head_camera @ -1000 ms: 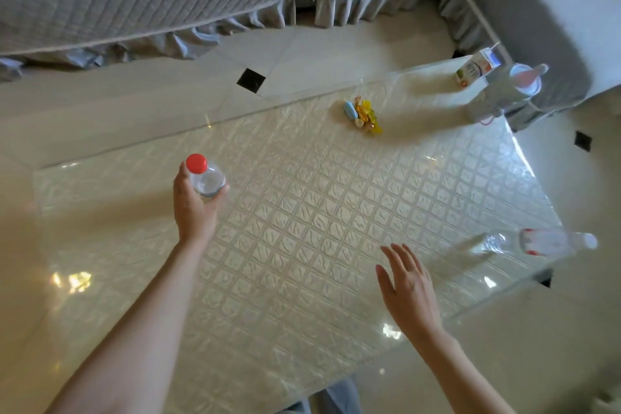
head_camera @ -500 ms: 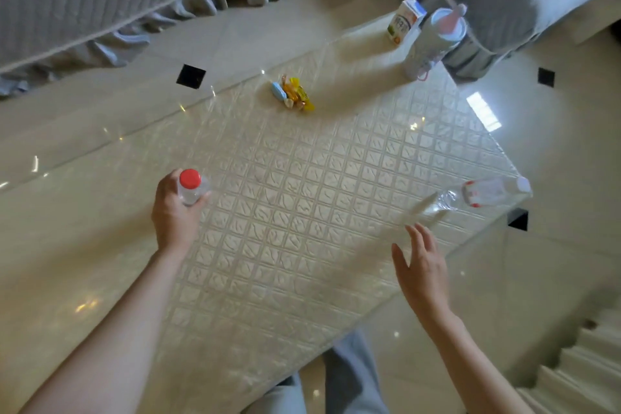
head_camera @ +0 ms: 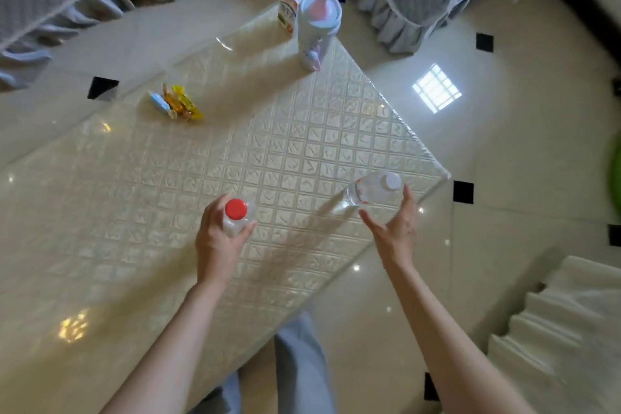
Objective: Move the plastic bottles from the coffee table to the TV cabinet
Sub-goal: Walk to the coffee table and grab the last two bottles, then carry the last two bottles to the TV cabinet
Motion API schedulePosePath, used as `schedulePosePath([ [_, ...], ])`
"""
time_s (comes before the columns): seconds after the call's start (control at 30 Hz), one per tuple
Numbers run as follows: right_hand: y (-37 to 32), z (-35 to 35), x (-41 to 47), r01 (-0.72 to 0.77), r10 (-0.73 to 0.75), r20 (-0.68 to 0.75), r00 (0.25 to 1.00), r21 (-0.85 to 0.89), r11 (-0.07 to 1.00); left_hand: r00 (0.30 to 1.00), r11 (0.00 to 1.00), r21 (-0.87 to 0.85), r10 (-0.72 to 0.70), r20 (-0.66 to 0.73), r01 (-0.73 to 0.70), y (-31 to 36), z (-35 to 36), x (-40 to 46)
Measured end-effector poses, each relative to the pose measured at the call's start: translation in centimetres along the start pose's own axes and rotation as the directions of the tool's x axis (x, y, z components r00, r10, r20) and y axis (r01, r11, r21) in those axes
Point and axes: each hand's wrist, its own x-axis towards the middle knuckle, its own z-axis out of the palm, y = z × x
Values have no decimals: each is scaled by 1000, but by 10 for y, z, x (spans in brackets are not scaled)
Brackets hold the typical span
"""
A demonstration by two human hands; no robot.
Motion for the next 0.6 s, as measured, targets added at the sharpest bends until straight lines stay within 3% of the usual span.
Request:
schedulePosePath([
  [0.2,7,-1,43,132,-141,145,979,70,989,997,997,20,69,35,-70,50,41,6],
  [0.6,-10,-39,31,93,-103,100,990,102,991,991,998,-18,64,115,-62,109,8,20],
])
